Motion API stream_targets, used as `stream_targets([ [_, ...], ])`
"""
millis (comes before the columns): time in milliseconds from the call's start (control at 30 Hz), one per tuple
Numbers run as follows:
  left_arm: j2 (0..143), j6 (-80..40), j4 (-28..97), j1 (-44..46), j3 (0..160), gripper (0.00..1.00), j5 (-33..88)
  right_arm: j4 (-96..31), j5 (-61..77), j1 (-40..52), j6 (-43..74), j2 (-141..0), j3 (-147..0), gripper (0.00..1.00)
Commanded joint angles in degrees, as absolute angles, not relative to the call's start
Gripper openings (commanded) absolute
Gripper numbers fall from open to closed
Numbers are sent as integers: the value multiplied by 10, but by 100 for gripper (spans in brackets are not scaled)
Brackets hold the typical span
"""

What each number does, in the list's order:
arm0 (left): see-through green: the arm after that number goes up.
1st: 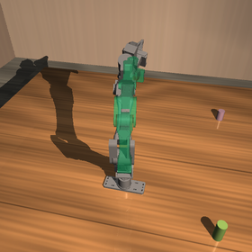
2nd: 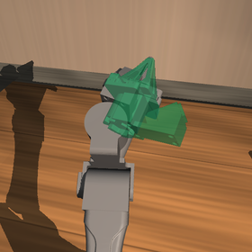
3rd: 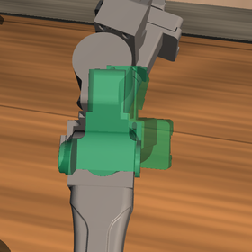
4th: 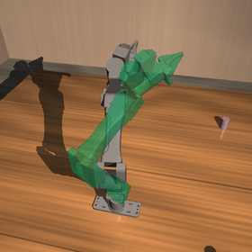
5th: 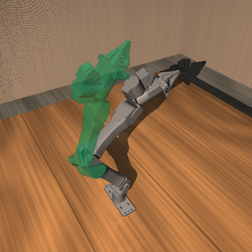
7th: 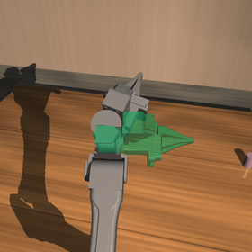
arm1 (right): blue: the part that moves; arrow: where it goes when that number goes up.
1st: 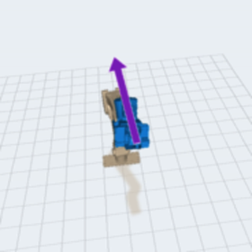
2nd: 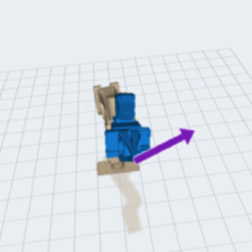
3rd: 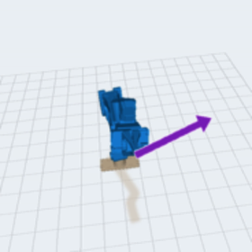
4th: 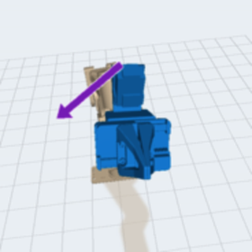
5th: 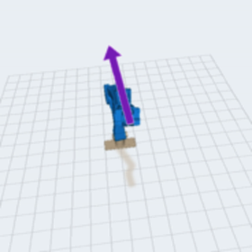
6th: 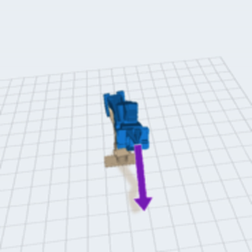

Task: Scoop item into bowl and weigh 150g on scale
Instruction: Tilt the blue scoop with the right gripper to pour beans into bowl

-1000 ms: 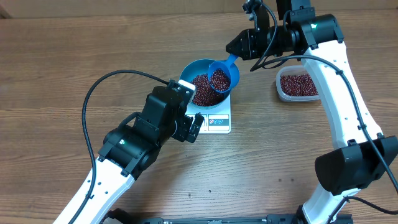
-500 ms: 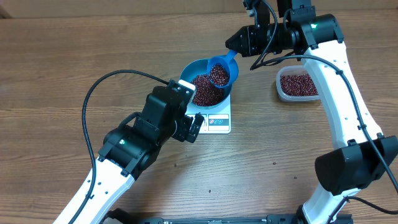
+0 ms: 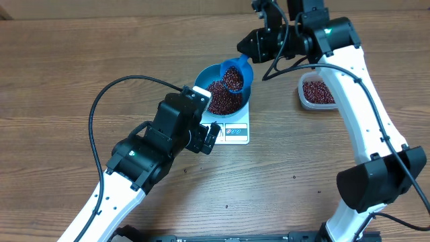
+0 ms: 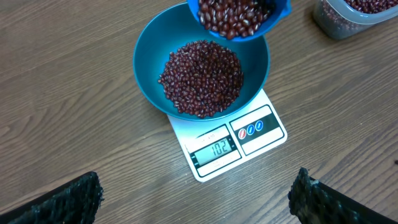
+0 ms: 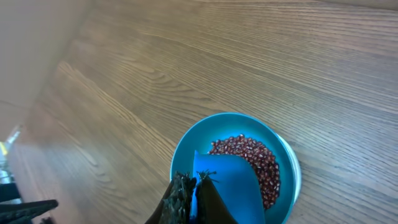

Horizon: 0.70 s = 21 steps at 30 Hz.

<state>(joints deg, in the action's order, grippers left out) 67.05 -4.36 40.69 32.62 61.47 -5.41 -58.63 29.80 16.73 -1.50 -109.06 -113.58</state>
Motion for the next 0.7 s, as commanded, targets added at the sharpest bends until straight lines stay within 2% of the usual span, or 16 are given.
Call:
stream_targets([
  [0, 675, -47, 405, 326, 611, 100, -60, -583, 250, 182, -20, -1067, -1155, 4],
  [667, 675, -47, 405, 326, 611, 99, -60, -573, 173, 209, -37, -1068, -1155, 4],
])
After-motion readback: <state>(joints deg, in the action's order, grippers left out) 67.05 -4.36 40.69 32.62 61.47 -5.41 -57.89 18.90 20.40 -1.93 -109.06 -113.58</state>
